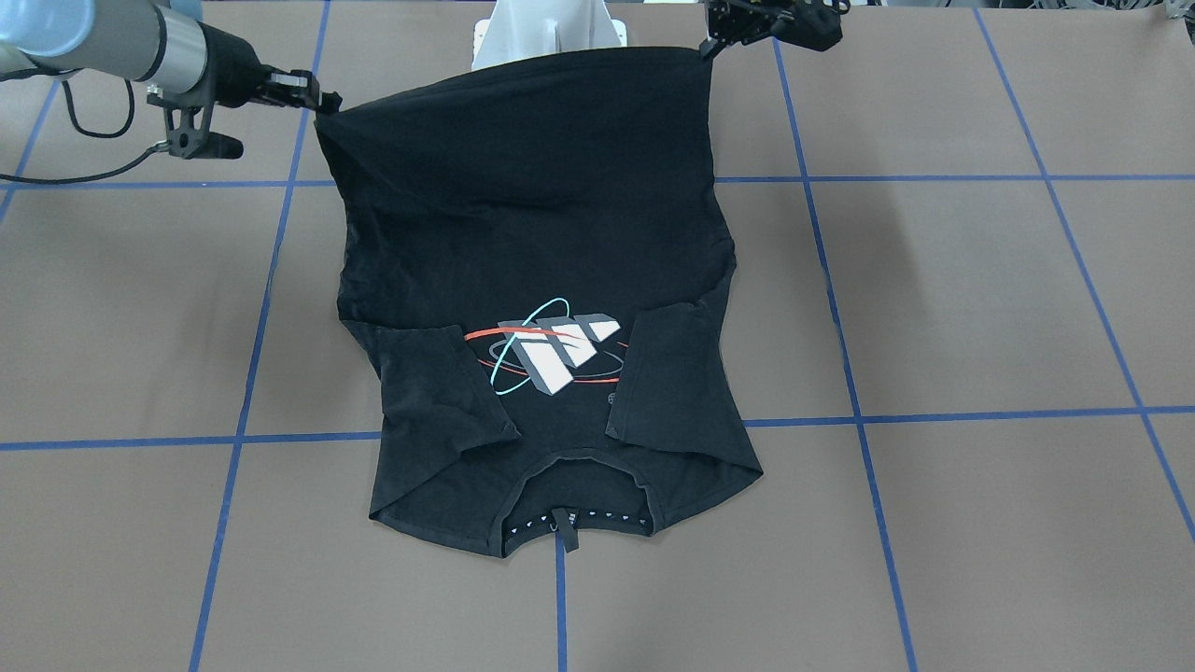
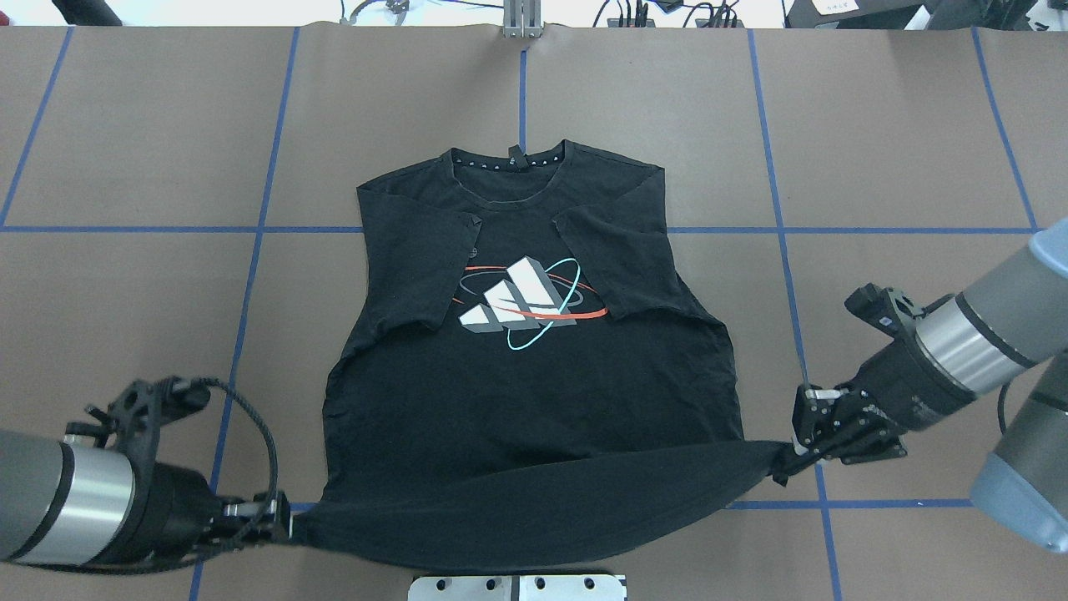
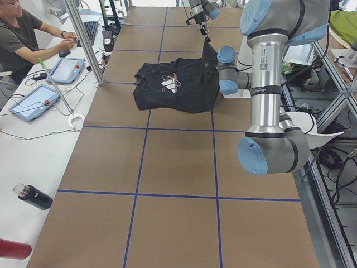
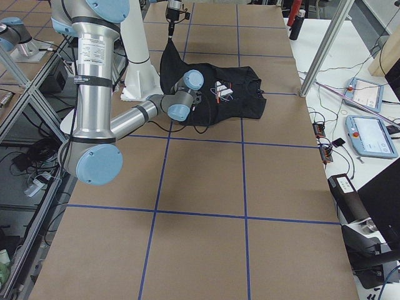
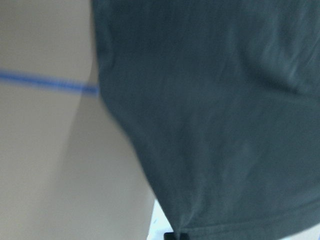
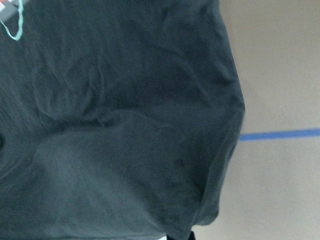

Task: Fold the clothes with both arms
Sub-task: 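Lift the hem with both grippers and carry it over toward the collar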

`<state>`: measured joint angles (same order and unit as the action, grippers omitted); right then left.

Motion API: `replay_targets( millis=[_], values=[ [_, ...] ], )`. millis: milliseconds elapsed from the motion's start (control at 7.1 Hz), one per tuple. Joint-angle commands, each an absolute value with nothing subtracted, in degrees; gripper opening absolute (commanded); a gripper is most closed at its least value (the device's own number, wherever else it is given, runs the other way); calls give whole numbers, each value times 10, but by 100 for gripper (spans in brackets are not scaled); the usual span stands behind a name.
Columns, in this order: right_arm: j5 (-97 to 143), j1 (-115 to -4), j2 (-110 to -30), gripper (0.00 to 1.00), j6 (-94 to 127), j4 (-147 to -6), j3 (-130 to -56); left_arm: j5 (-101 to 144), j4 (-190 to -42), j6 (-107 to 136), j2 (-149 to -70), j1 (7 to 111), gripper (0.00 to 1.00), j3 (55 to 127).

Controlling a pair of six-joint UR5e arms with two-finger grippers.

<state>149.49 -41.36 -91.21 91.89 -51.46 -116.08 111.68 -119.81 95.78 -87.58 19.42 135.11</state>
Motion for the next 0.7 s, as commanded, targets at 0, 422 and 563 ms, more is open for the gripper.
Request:
replay_targets(
  millis=[0, 422, 563],
  values=[
    [1466, -471, -847, 0, 892, -504, -1104, 1119, -1198, 921, -932, 306, 0, 1326],
    [1358, -482, -808, 0, 871, -504, -1052, 1119, -1202, 825, -954, 399, 0, 1240],
    [1345, -500, -771, 0, 869, -504, -1016, 1118, -1204, 820, -984, 418, 0, 1195]
  ],
)
